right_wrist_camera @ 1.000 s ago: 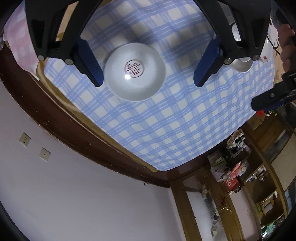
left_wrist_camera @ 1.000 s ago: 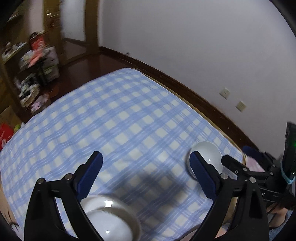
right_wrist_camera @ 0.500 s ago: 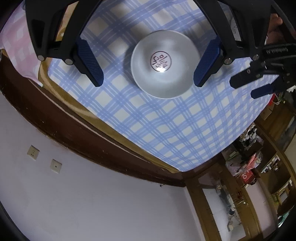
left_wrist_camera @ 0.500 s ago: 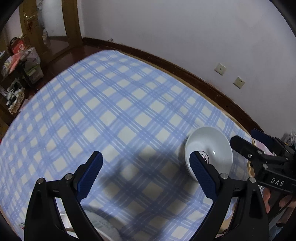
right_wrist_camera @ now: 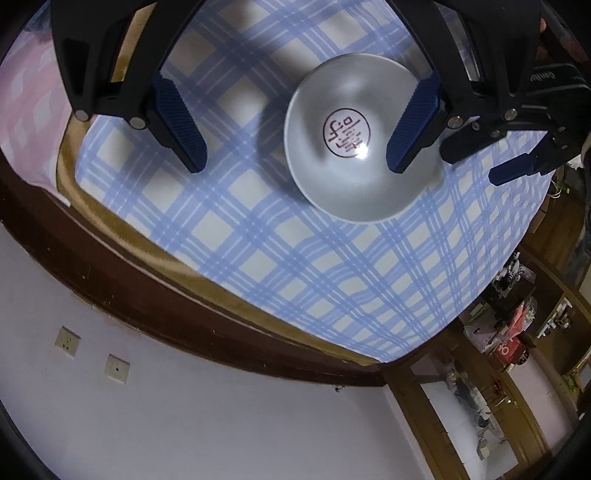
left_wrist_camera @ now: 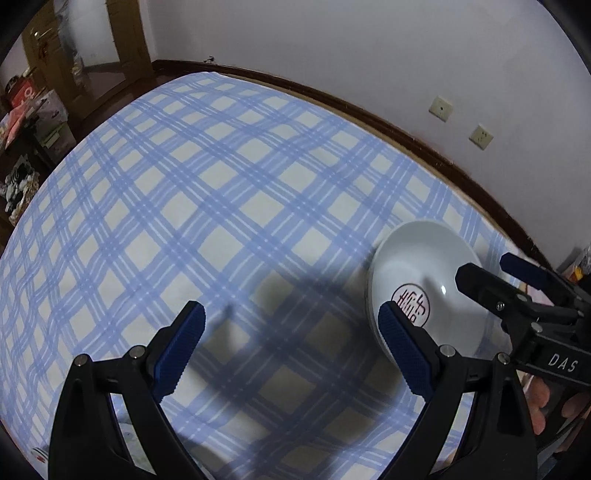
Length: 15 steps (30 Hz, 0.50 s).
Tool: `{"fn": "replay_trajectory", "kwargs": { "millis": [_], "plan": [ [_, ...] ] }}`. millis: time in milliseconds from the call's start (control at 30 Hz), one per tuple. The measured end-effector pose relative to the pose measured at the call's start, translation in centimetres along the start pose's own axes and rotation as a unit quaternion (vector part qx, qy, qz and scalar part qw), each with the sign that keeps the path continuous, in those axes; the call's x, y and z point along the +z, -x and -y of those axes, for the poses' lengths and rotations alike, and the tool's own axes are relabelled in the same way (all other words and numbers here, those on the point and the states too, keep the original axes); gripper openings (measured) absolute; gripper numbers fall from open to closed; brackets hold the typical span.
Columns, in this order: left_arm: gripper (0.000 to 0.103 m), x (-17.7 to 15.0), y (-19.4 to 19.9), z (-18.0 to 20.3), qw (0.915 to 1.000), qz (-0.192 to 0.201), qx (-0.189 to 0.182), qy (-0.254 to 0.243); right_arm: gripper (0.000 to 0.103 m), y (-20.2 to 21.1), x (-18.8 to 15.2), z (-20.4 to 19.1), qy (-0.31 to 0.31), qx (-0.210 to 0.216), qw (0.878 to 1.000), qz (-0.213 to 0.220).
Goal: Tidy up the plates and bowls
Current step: 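Close the right tool on the small bowl's rim while the left tool grips the opposite rim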
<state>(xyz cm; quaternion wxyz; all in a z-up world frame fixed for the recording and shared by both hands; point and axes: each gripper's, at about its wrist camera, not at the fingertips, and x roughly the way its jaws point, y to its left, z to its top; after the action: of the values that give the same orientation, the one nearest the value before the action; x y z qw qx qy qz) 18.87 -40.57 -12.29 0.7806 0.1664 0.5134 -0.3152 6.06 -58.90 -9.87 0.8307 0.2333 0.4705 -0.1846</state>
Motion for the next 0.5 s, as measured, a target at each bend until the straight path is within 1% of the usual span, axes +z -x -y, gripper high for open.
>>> {"fn": "replay_trajectory", "kwargs": {
  "millis": [133, 167, 200, 233, 300, 333, 367, 400, 433, 467, 500],
  "plan": [
    [0.092, -0.2, -0.7, 0.3, 1.0000, -0.003, -0.001, 0.003, 0.102, -0.9, -0.4, 0.7, -0.009, 0.003, 1.000, -0.010],
    [0.092, -0.2, -0.9, 0.3, 1.0000, -0.006, -0.002, 0.004, 0.099, -1.1, -0.5, 0.9, -0.011, 0.002, 1.000, -0.013],
    [0.092, -0.2, -1.2, 0.4, 1.0000, -0.010, 0.001, 0.002, 0.094, -1.3, -0.6, 1.0, -0.010, 0.000, 1.000, -0.016],
    [0.090, -0.2, -1.4, 0.6, 0.9999, -0.011, 0.004, -0.002, 0.091, -1.6, -0.7, 1.1, -0.009, -0.003, 1.000, -0.022],
    [0.084, -0.3, -1.6, 0.8, 0.9999, -0.014, 0.003, -0.005, 0.081, -1.9, -0.8, 1.1, -0.007, -0.001, 1.000, -0.030],
    [0.080, -0.3, -1.8, 0.9, 0.9998, -0.017, -0.001, -0.004, 0.077, -2.1, -0.9, 1.2, -0.006, 0.001, 0.999, -0.032],
    [0.075, -0.2, -1.9, 1.0, 0.9998, -0.020, -0.006, -0.003, 0.071, -2.3, -1.0, 1.3, -0.006, 0.003, 0.999, -0.035],
    [0.073, -0.2, -2.0, 1.2, 0.9997, -0.022, -0.008, -0.004, 0.064, -2.3, -1.1, 1.4, -0.006, 0.002, 0.999, -0.036],
    [0.069, -0.2, -2.1, 1.3, 0.9997, -0.024, -0.006, -0.006, 0.060, -2.4, -1.1, 1.5, -0.007, 0.001, 0.999, -0.037],
    [0.063, -0.1, -2.2, 1.5, 0.9996, -0.026, -0.004, -0.008, 0.049, -2.5, -1.2, 1.6, -0.008, 0.002, 0.999, -0.039],
    [0.058, -0.1, -2.3, 1.6, 0.9995, -0.027, -0.012, -0.008, 0.044, -2.6, -1.2, 1.6, -0.010, 0.011, 0.999, -0.039]
  ]
}}
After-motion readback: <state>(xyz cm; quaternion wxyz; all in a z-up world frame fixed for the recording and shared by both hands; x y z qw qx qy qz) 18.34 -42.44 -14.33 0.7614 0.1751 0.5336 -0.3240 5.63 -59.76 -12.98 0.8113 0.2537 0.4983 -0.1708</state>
